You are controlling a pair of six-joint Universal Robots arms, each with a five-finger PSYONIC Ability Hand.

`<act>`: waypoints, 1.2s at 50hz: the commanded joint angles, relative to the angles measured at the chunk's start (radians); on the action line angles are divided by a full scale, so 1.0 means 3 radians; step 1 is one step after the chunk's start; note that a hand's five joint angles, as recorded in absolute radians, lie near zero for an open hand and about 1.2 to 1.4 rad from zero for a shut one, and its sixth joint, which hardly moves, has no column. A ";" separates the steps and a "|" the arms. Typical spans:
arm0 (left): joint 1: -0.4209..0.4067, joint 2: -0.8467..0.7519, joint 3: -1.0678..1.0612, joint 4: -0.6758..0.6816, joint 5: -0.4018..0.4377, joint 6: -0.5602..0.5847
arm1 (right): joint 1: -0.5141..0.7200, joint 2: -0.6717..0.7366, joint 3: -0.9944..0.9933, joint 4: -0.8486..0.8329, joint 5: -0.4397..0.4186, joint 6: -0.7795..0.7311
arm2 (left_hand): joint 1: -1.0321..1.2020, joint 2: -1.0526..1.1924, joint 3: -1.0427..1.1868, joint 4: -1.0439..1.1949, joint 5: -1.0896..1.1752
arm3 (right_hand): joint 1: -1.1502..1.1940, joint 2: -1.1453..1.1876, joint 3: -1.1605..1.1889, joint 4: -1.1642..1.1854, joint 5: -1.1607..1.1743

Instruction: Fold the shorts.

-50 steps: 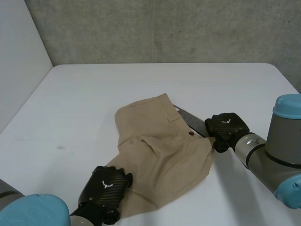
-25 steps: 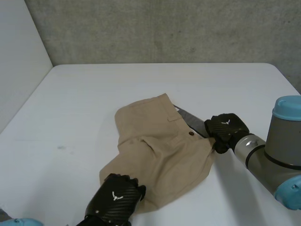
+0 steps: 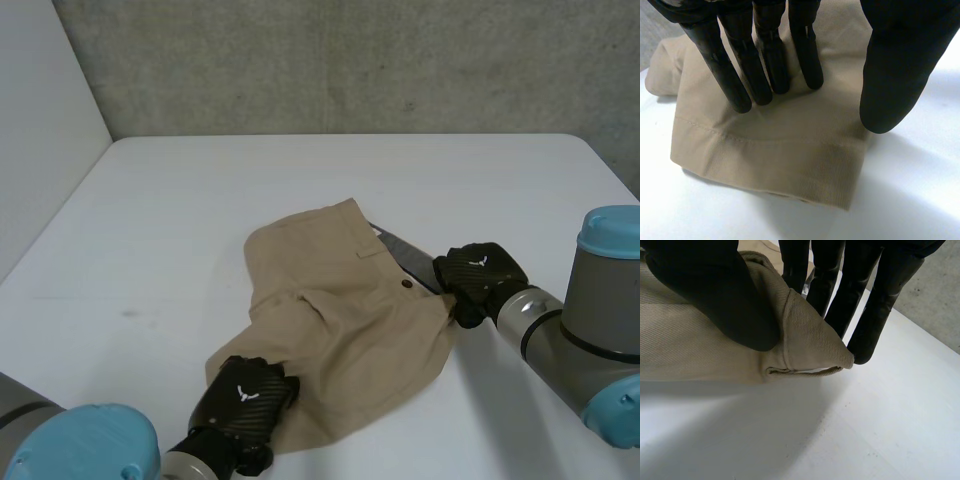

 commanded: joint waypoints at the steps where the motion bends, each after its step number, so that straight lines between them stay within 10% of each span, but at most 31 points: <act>1: 0.0002 -0.0033 0.0013 -0.0005 0.0001 0.0004 | 0.0000 0.0000 0.0000 -0.0001 0.0000 0.0000 | 0.0205 0.0223 0.0222 0.0244 0.0230 | 0.1430 0.0751 0.0723 0.0680 0.0758; 18: 0.0023 -0.0171 0.0079 0.0005 0.0006 0.0004 | 0.0000 0.0005 0.0005 -0.0027 0.0000 -0.0005 | 0.0390 0.0408 0.0408 0.0430 0.0415 | 0.1430 0.0751 0.0723 0.0680 0.0758; 27: 0.0109 -0.0176 0.0115 0.0046 -0.0050 0.0004 | 0.0005 0.0010 0.0000 -0.0032 0.0000 -0.0005 | 0.2482 0.2500 0.2500 0.2522 0.2508 | 0.1430 0.0751 0.0723 0.0680 0.0758; 40: 0.0400 0.0416 0.0304 0.0041 -0.0398 0.0024 | 0.0005 -0.0056 -0.0026 0.0024 0.0005 -0.0082 | 0.2484 0.2502 0.2501 0.2523 0.2509 | 0.1430 0.0751 0.0723 0.0680 0.0758; 60: 0.0851 0.1854 0.2215 -0.0445 -0.0367 0.0510 | 0.0051 -0.2050 -0.1135 0.0428 0.0082 -0.0169 | 0.2484 0.2502 0.2501 0.2523 0.2509 | 0.1430 0.0751 0.0723 0.0680 0.0758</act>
